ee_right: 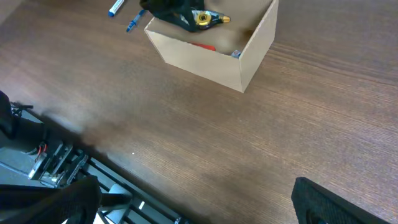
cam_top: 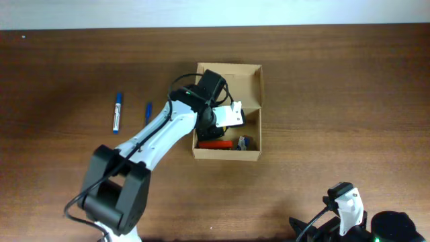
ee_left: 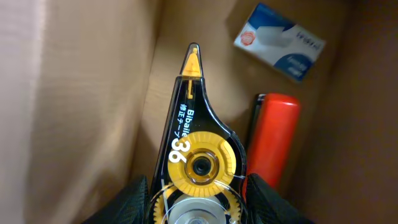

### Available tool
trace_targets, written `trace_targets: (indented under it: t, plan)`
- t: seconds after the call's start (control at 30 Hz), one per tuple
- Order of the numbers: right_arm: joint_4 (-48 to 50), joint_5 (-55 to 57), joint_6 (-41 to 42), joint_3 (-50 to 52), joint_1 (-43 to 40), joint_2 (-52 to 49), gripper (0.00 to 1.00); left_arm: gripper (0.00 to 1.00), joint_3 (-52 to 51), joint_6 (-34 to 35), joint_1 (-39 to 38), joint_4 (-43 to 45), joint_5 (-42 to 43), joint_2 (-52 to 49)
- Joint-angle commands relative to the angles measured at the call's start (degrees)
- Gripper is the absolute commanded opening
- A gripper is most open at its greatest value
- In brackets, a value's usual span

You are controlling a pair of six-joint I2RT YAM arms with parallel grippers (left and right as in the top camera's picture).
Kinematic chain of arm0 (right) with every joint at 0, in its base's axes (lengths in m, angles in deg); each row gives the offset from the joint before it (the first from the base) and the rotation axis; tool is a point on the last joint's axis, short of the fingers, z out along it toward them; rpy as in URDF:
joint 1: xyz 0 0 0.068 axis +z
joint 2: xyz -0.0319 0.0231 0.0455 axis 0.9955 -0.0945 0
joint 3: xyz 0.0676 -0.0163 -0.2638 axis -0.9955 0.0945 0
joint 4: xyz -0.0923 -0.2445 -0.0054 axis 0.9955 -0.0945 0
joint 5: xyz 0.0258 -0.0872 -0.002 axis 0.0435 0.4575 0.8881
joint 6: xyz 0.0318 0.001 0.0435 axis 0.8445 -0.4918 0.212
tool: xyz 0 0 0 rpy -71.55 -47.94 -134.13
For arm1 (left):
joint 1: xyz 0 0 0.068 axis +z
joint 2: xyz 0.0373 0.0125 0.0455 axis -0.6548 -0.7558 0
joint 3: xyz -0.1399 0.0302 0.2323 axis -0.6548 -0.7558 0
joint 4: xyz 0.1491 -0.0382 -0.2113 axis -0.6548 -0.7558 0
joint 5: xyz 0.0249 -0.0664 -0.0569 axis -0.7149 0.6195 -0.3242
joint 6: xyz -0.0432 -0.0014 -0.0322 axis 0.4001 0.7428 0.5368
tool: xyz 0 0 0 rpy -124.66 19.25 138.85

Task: Pack container
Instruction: 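Lift the correction tape and drop it into the cardboard box, then move the left gripper over the clear tape roll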

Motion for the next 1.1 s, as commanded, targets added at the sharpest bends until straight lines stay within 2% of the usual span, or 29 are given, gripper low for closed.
trace_targets:
  t: [0.0,0.3,0.37,0.57,0.67,0.73,0.97,1.07]
  plan:
    - [0.1,-0.7,0.5,-0.1,-0.4,0.1,0.99,0.11,-0.2,-2.7,-0.1,0.6,-1.2,-1.6]
    - [0.1,-0.7,0.5,-0.1,-0.4,0.1,0.99,0.12,-0.2,-2.7,-0.1,0.9,-4.5,-2.7]
    - [0.2,-0.7,0.5,-0.1,-0.4,0.1,0.99,0.23,-0.2,-2.7,-0.1,0.9,-4.5,-2.7]
    - [0.2,-0.7,0.5,-0.1,-0.4,0.1,0.99,0.42,-0.2,-2.6,-0.1,0.8,-4.5,-2.7]
    - [0.2,-0.7,0.5,-0.1,-0.4,0.1,0.99,0.45,0.3,-2.2,-0.1,0.2,-4.5,-2.7]
    - [0.1,-0.7,0.5,-0.1,-0.4,0.1,0.99,0.55,0.9,-2.2,-0.1,-0.4,-4.5,-2.7]
    - [0.1,-0.7,0.5,-0.1,-0.4,0.1,0.99,0.57,3.5,-2.0,-0.1,-3.0,-4.6,-2.7]
    - [0.2,-0.7,0.5,-0.1,-0.4,0.1,0.99,0.56,6.1,0.7,-0.1,-4.4,-4.5,-2.0]
